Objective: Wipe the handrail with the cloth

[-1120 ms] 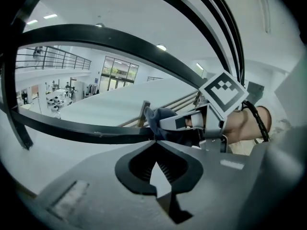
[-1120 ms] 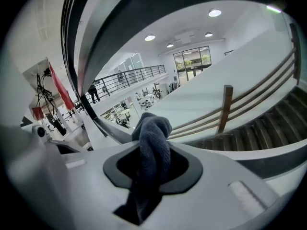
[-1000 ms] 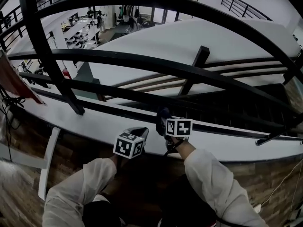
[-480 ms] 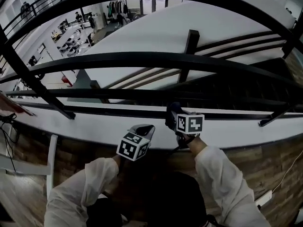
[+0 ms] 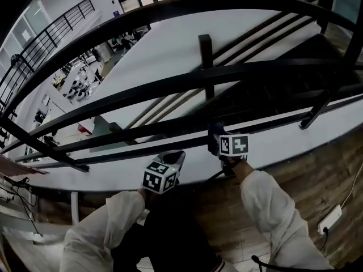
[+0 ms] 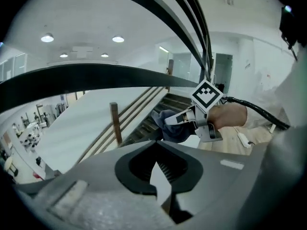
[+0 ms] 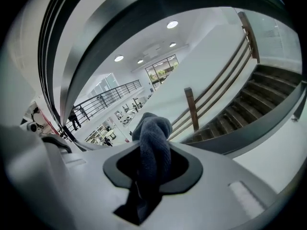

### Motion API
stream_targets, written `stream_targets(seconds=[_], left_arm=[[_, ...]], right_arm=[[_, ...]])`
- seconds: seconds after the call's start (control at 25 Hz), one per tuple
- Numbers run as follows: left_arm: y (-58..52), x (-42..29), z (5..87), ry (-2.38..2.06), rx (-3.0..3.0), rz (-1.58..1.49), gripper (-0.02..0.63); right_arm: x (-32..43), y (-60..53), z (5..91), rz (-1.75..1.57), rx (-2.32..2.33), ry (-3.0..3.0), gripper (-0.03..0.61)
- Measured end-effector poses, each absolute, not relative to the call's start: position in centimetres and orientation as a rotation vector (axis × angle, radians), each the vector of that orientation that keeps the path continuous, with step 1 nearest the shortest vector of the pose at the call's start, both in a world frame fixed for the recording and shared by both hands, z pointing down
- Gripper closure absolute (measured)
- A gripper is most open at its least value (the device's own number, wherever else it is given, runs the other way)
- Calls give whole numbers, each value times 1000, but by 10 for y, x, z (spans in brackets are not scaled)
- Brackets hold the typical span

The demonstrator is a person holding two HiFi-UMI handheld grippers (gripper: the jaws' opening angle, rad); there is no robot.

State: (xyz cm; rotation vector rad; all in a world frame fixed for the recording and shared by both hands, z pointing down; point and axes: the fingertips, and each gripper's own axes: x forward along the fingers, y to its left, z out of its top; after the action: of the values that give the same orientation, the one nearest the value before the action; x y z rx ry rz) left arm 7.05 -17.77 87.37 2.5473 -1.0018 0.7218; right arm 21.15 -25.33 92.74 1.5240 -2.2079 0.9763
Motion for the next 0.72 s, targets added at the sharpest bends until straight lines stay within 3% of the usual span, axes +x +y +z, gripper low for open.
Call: stream_targets(seconds=[0.24, 0.44, 0.72], left_arm=[[-191, 124, 870, -948, 2537, 722, 612], [-205, 175, 873, -796, 2621, 728, 611], [-207, 232, 887, -666, 2608, 682, 611]], right_arm=[[274, -255, 929, 982, 1572, -2179, 486], [285, -255, 915, 679, 1544, -2174, 486], [344, -245, 918, 797, 1652, -2105, 486]])
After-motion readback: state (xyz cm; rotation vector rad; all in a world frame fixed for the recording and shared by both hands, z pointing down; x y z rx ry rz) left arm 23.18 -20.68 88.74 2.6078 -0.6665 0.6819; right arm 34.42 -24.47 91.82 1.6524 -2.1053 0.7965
